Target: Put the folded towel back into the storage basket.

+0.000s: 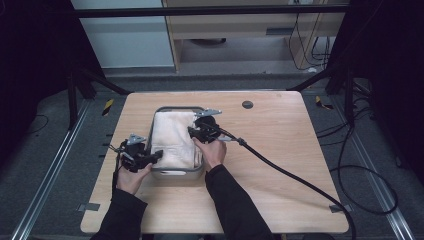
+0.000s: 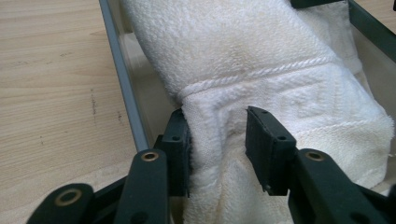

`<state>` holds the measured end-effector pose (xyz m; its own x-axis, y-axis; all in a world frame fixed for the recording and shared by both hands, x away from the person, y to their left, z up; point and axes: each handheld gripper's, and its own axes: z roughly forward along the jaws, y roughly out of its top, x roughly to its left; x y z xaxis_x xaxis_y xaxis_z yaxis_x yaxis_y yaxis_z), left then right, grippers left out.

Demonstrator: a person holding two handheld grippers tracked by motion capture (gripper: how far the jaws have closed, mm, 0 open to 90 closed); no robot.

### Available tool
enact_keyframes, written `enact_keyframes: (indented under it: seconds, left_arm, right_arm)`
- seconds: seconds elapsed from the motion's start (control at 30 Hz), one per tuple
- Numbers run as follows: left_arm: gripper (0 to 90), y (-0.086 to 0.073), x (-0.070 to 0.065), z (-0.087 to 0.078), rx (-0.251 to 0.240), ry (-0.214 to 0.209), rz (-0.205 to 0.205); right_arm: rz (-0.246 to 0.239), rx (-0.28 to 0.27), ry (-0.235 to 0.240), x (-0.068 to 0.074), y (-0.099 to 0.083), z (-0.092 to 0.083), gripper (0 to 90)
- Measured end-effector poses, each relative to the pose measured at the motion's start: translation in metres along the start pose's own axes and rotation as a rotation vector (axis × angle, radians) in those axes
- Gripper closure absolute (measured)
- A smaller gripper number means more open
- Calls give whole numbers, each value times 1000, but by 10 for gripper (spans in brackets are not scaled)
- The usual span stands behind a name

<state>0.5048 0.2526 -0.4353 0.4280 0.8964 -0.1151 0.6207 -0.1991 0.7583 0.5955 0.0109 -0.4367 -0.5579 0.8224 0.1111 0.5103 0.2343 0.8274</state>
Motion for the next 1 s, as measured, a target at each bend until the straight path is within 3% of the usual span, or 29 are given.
enact_keyframes:
  seconds: [0.2, 0.43, 0.53, 0.8, 0.83, 1.0]
  left_arm:
    - [508, 2, -3, -3, -15, 12, 14]
    - [472, 8, -1, -27, -123, 26, 5]
    - [457, 9, -1, -38, -160, 30, 5]
    - [397, 3, 2, -51, -191, 49, 30]
    - [367, 0, 4, -54, -193, 61, 38]
    - [322, -8, 12, -59, -204, 71, 27]
  right_arm:
    - [-8, -7, 2, -3, 0, -5, 498]
    - [-34, -64, 12, -4, 8, -24, 456]
    - [-51, -98, 27, -6, 11, -42, 401]
    - [-53, -133, 51, -19, 9, -80, 279]
    - [-53, -137, 53, -27, 4, -95, 251]
    - [-60, -148, 26, -45, -11, -121, 227]
